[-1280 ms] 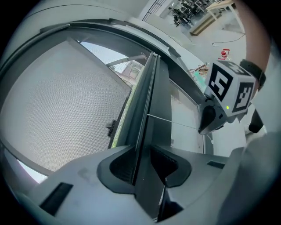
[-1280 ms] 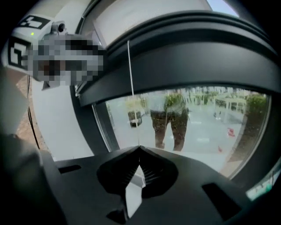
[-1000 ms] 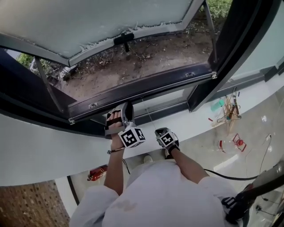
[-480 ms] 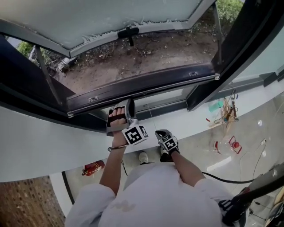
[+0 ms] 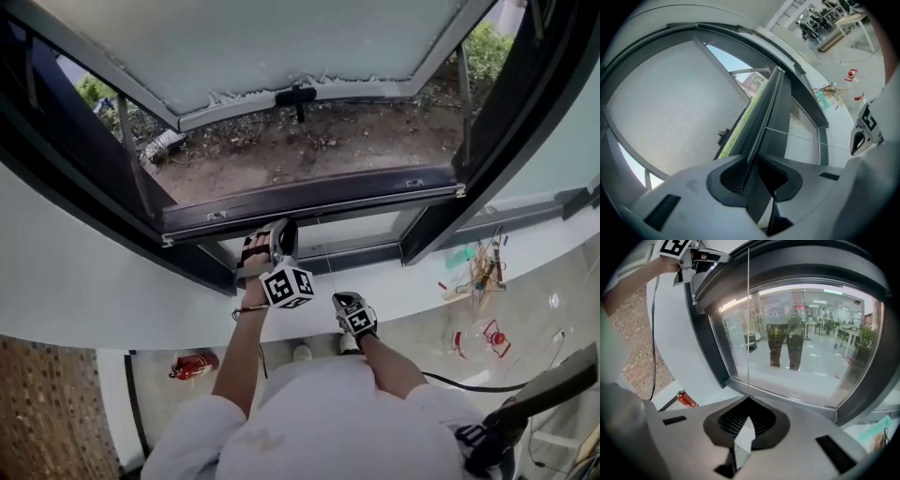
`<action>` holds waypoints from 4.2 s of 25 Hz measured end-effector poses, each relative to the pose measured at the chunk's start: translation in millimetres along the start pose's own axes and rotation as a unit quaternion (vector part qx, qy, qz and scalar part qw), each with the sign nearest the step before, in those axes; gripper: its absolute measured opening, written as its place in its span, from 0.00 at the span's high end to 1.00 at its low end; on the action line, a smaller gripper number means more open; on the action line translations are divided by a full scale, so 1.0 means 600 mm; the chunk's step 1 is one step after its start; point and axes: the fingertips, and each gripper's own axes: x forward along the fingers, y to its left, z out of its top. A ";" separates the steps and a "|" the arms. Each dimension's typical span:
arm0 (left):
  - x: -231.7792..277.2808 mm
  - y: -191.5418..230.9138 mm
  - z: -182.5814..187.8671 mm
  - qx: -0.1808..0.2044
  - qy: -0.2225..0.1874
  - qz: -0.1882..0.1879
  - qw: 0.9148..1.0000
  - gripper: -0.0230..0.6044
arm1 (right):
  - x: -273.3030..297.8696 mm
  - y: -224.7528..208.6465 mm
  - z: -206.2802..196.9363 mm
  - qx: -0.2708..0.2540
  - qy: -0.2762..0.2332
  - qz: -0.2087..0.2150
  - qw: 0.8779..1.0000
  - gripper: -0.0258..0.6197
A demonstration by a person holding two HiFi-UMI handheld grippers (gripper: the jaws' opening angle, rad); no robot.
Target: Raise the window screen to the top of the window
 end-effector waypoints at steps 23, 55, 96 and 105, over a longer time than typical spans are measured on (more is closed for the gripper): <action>-0.080 0.050 -0.019 -0.488 -0.093 0.034 0.867 0.91 | -0.048 -0.009 0.099 -0.033 -0.135 -0.033 0.990 0.96; -0.088 0.029 -0.065 -0.482 -0.049 0.018 0.875 0.96 | -0.022 -0.013 0.137 -0.043 -0.146 -0.023 0.988 0.96; -0.028 0.064 -0.084 -0.482 -0.047 0.017 0.875 0.96 | -0.064 -0.003 0.324 -0.087 -0.271 0.009 0.959 0.96; -0.027 0.072 -0.077 -0.483 -0.056 0.017 0.874 0.96 | -0.083 0.004 0.352 -0.094 -0.293 0.010 0.951 0.96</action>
